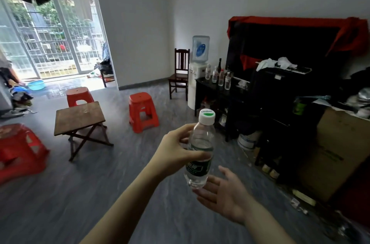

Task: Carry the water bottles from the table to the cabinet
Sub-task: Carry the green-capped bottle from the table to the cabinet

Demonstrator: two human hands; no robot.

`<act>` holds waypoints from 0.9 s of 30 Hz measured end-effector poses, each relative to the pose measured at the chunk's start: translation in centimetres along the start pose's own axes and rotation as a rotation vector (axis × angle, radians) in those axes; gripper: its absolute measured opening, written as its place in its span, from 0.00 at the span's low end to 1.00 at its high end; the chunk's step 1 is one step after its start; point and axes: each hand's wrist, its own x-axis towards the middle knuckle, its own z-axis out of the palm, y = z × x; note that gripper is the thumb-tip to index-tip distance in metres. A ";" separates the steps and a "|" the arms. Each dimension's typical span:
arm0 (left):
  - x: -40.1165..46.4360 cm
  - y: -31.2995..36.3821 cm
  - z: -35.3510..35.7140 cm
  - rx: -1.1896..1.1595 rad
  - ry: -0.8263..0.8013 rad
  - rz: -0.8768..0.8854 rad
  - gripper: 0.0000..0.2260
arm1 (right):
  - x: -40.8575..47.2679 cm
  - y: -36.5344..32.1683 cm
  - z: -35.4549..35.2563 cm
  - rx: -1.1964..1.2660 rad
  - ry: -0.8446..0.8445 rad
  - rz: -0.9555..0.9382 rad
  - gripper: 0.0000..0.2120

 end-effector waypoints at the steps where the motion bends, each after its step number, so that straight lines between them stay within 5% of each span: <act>1: 0.3 -0.6 -0.7 -0.001 0.010 -0.003 0.31 | 0.7 -0.1 0.7 -0.012 -0.005 0.001 0.30; 10: 6.5 -5.0 -4.1 -0.004 0.051 -0.044 0.28 | 8.7 -3.9 4.1 -0.064 -0.010 0.044 0.28; 27: 29.5 -11.0 -4.8 0.125 0.080 -0.012 0.27 | 27.3 -21.7 5.4 -0.122 -0.059 0.056 0.28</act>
